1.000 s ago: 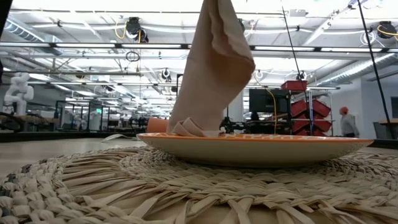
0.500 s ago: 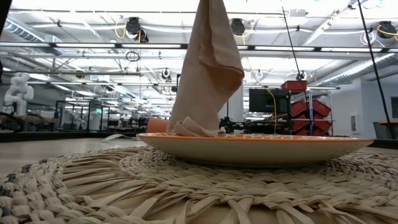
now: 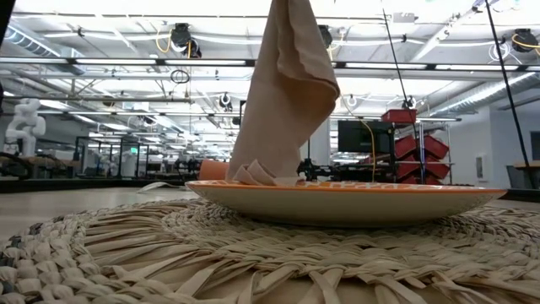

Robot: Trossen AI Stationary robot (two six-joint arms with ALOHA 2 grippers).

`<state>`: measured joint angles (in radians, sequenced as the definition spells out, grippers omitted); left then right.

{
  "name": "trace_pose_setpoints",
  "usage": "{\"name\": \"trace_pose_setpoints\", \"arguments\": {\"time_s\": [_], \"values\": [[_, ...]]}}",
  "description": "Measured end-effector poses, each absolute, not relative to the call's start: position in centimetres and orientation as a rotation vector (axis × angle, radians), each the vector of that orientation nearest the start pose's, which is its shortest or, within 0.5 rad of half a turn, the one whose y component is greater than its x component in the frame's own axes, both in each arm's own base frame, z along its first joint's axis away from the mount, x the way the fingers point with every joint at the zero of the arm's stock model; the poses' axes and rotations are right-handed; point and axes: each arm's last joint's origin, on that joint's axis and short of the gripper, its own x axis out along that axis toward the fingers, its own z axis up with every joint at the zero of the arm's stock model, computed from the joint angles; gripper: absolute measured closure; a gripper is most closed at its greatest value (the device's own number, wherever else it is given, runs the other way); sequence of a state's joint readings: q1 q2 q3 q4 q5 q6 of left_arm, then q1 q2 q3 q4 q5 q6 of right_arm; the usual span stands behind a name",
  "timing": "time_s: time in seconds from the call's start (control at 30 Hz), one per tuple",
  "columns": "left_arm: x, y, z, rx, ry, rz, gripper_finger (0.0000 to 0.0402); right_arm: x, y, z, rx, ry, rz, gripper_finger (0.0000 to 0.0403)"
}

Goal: Set table place
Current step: Fold the napkin

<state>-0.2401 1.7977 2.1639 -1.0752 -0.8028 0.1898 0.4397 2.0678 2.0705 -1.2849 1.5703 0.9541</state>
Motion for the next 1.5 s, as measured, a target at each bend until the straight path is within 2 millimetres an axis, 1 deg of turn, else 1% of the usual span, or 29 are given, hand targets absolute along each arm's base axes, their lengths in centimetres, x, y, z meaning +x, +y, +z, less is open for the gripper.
{"name": "trace_pose_setpoints", "arguments": {"time_s": [0.4, 0.6, 0.8, 0.93, 1.03, 1.3, 1.5], "values": [[34.8, -7.1, 44.9, 0.541, 0.653, 0.472, 0.0402, 38.3, 14.4, 33.1, -0.253, 0.163, -1.132, 0.0218], [34.2, -7.0, 45.5, 0.536, 0.638, 0.471, 0.0402, 38.3, 14.1, 33.0, -0.265, 0.171, -1.138, 0.0218], [33.8, -7.6, 46.1, 0.501, 0.594, 0.410, 0.0402, 38.4, 14.1, 32.6, -0.283, 0.184, -1.138, 0.0218], [33.3, -8.1, 46.3, 0.504, 0.587, 0.392, 0.0402, 38.4, 13.8, 32.6, -0.279, 0.182, -1.145, 0.0219], [33.3, -8.4, 46.3, 0.501, 0.581, 0.385, 0.0402, 38.5, 13.7, 32.6, -0.279, 0.183, -1.148, 0.0229], [33.0, -9.3, 46.3, 0.509, 0.576, 0.358, 0.0402, 38.4, 13.6, 32.6, -0.293, 0.192, -1.147, 0.0278], [32.9, -9.9, 46.3, 0.510, 0.569, 0.343, 0.0402, 38.2, 13.6, 32.6, -0.296, 0.194, -1.146, 0.0289]]}}
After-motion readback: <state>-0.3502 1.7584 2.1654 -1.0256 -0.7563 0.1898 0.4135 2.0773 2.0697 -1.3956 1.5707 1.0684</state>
